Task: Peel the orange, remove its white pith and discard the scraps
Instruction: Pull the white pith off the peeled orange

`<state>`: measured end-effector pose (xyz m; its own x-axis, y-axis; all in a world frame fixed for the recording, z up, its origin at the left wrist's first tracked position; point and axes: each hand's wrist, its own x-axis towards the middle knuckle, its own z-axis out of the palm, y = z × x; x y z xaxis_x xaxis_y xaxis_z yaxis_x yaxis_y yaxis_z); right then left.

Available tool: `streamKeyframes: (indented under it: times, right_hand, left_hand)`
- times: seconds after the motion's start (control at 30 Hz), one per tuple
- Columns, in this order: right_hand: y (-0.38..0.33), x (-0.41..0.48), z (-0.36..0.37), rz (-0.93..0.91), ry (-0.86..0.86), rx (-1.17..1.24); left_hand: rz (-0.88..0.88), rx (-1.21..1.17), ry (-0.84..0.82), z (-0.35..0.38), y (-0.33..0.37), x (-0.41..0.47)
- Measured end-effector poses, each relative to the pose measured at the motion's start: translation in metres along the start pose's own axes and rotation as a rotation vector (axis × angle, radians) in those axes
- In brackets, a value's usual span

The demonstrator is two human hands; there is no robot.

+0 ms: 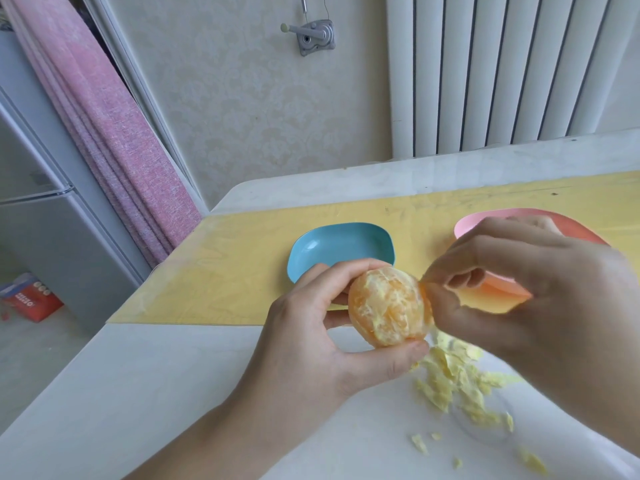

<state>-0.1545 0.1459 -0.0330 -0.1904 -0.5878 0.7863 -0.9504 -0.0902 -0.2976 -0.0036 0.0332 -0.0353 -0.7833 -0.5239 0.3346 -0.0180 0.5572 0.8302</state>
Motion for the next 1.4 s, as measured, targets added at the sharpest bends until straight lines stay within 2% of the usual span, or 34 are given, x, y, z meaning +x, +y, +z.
streamKeyframes:
  times: [0.1, 0.2, 0.3, 0.4, 0.57, 0.7, 0.93, 1.03, 1.23, 1.4]
  right_hand:
    - [0.01, 0.004, -0.004, 0.208, -0.045, 0.141]
    - [0.019, 0.008, -0.006, 0.285, -0.06, 0.164]
    - [0.021, 0.011, -0.007, 0.197, -0.043, 0.056]
    - [0.018, 0.008, -0.008, 0.08, -0.075, 0.086]
    - [0.017, 0.004, -0.007, 0.027, -0.186, 0.153]
    - [0.021, 0.004, -0.005, -0.041, -0.257, 0.103]
    - [0.018, 0.005, -0.004, -0.095, -0.1, -0.082]
    - [0.017, 0.002, -0.004, -0.141, -0.118, -0.032]
    - [0.006, -0.001, -0.002, -0.079, -0.199, 0.16]
    - [-0.005, -0.003, 0.001, -0.006, -0.182, 0.256]
  left_hand:
    - [-0.028, -0.074, -0.04, 0.0, -0.002, 0.001]
    - [-0.11, -0.184, -0.02, -0.001, -0.009, 0.005]
    - [-0.16, -0.272, -0.016, -0.005, -0.014, 0.01]
    - [-0.186, -0.302, 0.009, -0.008, -0.016, 0.013]
    - [-0.183, -0.233, 0.027, -0.008, -0.018, 0.013]
    - [-0.134, -0.158, 0.032, -0.008, -0.014, 0.011]
    - [-0.084, -0.103, 0.021, -0.008, -0.01, 0.009]
    - [-0.074, -0.077, 0.021, -0.008, -0.01, 0.008]
    - [-0.042, 0.006, 0.057, -0.006, -0.01, 0.007]
    - [0.03, 0.21, 0.14, -0.004, -0.011, 0.004]
